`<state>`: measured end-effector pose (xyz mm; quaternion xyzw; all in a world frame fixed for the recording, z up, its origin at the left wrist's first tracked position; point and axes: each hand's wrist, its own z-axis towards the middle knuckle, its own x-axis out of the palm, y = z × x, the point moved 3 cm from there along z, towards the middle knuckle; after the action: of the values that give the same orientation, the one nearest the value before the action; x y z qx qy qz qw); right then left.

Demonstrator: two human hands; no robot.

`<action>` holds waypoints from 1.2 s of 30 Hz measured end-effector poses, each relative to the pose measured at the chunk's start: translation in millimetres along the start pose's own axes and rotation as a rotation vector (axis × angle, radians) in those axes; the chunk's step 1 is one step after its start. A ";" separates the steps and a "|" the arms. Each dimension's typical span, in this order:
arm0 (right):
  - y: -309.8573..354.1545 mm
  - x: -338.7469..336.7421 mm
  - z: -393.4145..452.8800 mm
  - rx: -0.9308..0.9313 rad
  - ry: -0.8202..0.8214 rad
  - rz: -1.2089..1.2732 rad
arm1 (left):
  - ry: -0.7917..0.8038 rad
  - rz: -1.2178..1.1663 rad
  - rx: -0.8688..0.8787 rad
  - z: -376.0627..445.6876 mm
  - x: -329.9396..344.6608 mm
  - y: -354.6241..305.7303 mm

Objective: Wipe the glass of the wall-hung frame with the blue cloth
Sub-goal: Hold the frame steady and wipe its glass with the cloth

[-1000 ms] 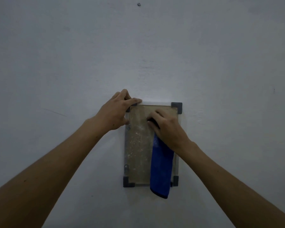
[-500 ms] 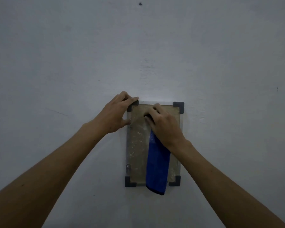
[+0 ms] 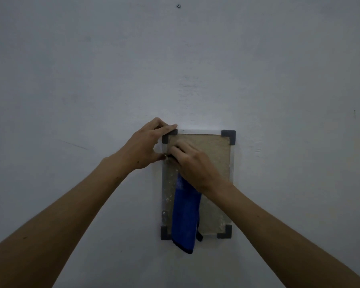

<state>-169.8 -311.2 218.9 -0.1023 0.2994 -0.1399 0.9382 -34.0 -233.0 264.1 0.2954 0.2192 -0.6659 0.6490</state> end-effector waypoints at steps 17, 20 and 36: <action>11.1 3.2 6.4 0.247 -0.154 0.066 | 0.032 -0.066 -0.002 -0.7 -3.1 1.7; 20.6 9.9 -9.6 0.165 -0.068 0.050 | 0.027 -0.075 0.017 -1.0 -3.0 0.0; -5.1 -9.3 21.7 0.226 -0.219 0.109 | -0.001 -0.062 -0.002 -1.6 -0.6 3.0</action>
<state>-165.3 -310.7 242.6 0.0058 0.1828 -0.1094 0.9770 -30.8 -231.6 263.6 0.2875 0.2286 -0.6856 0.6286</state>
